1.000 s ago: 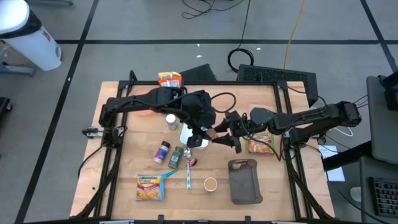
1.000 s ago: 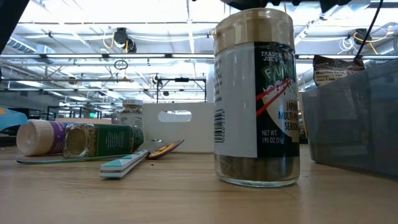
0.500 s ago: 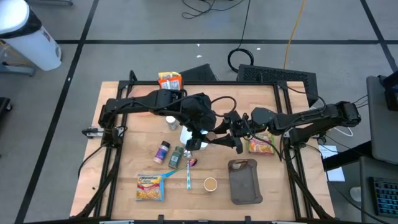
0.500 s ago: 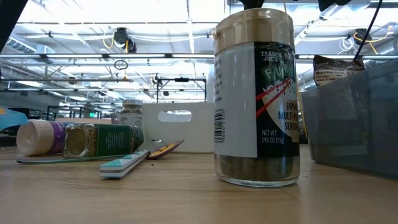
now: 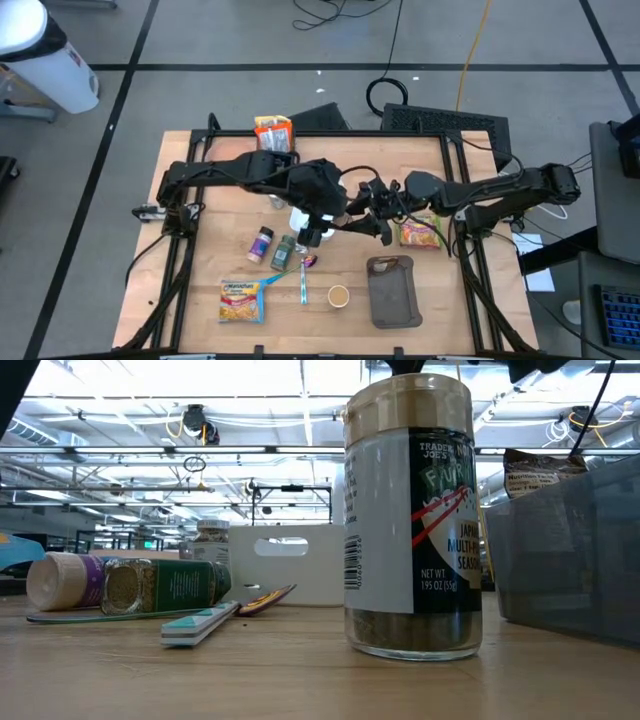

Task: Pick & Place Food Item
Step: Put the brown seasoning bottle into the bottom black bin

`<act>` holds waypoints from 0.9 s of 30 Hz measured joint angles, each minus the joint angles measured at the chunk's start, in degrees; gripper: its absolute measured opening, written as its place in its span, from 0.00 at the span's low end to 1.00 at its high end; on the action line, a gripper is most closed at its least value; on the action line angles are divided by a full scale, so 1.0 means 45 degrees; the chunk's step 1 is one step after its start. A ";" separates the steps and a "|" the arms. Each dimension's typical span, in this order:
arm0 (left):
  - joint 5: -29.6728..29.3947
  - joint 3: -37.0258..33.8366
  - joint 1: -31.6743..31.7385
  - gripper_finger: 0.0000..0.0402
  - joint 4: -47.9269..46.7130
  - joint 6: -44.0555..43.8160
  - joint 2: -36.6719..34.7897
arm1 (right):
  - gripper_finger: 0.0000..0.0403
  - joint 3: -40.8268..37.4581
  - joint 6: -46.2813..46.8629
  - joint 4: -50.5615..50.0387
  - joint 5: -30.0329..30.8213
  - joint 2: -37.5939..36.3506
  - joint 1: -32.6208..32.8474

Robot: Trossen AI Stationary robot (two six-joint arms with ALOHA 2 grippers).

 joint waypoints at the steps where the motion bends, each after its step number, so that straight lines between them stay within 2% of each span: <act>1: -0.0162 -0.0007 -0.0058 0.46 0.0034 0.0058 -0.0031 | 0.53 -0.0121 0.0067 0.0308 0.0011 0.0000 -0.0043; 9: -0.1548 -0.0017 -0.0189 0.46 0.0547 0.0151 -0.0393 | 0.55 -0.1637 0.2028 0.4128 -0.0007 -0.0004 -0.0747; 15: -0.2611 -0.0022 -0.0258 0.46 0.1204 0.0961 -0.0529 | 0.55 -0.2353 0.3352 0.6374 0.0090 0.0005 -0.1178; 27: -0.3533 -0.0022 -0.0224 0.46 0.1963 0.1609 -0.0594 | 0.54 -0.2408 0.3399 0.7385 0.0175 -0.0005 -0.1275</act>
